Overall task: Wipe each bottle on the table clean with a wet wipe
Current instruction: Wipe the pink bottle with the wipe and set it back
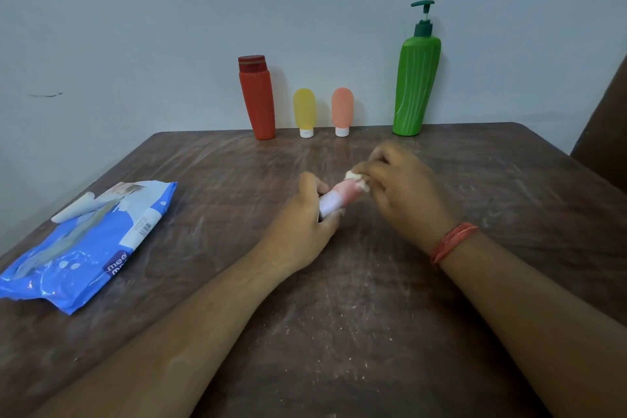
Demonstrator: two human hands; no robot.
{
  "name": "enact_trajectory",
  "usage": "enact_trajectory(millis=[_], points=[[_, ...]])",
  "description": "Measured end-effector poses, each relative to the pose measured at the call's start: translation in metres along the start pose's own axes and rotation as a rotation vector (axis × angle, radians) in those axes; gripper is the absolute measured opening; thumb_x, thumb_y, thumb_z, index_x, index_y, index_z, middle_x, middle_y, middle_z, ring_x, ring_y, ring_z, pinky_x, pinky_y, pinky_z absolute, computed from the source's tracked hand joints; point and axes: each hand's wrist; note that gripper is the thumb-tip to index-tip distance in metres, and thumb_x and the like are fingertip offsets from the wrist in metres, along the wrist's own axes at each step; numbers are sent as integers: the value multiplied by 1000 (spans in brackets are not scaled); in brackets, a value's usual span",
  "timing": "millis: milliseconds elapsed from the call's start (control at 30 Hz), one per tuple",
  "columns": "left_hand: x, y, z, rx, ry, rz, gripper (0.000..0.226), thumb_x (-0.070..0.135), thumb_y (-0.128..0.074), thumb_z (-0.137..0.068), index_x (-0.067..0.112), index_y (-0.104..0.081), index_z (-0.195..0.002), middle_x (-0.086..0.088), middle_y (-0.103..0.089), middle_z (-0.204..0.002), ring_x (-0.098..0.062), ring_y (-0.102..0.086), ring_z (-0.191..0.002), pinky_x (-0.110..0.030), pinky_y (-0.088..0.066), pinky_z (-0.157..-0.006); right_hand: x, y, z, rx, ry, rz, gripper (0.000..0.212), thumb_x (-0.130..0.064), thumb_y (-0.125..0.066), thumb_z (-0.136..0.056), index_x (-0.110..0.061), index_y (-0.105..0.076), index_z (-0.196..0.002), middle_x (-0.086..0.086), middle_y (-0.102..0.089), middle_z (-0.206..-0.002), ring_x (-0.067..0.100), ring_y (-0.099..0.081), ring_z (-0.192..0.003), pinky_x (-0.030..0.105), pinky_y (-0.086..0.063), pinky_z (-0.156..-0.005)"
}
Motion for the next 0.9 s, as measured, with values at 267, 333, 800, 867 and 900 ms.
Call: enact_trajectory(millis=[267,333,800,867,900], points=[[-2,0,0,-11,-47,36,30,32,-63,-100,36,-33,-100,7,-53,-90,-7,-55,-71,-24,-45,-57,-9,-3,5,-62,116,-42,31,-15,-54,-88,-20,-69,-115,-2,-52,-100,11,-51,-85,28,-49,-64],[-3,-1,0,-7,-20,23,30,31,-63,-99,34,-34,-104,9,-52,-92,-8,-55,-74,-28,-46,-59,4,-2,3,-46,-21,-3,29,-15,-58,-91,-21,-71,-116,0,-54,-101,16,-54,-90,38,-52,-69],[-1,2,1,-23,26,30,29,30,-64,-98,32,-36,-104,10,-54,-93,-8,-57,-77,-26,-44,-61,20,-9,5,-75,-166,-103,24,-16,-61,-93,-20,-73,-113,-2,-54,-100,17,-55,-93,37,-50,-79],[-1,3,0,-18,27,31,28,31,-65,-98,32,-37,-103,9,-56,-92,-9,-58,-76,-27,-49,-61,9,-8,5,-41,-80,-133,25,-14,-61,-92,-21,-73,-112,-4,-53,-99,14,-55,-90,38,-51,-75],[-1,3,0,-17,28,40,28,32,-65,-98,33,-37,-101,8,-56,-92,-9,-58,-74,-27,-49,-60,2,-7,6,-38,-19,-150,26,-12,-61,-91,-20,-72,-113,-4,-53,-99,13,-55,-88,37,-52,-72]])
Point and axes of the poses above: each hand's wrist, its own z-axis away from the middle knuckle, its own y-axis out of the back of the hand, x = y × z
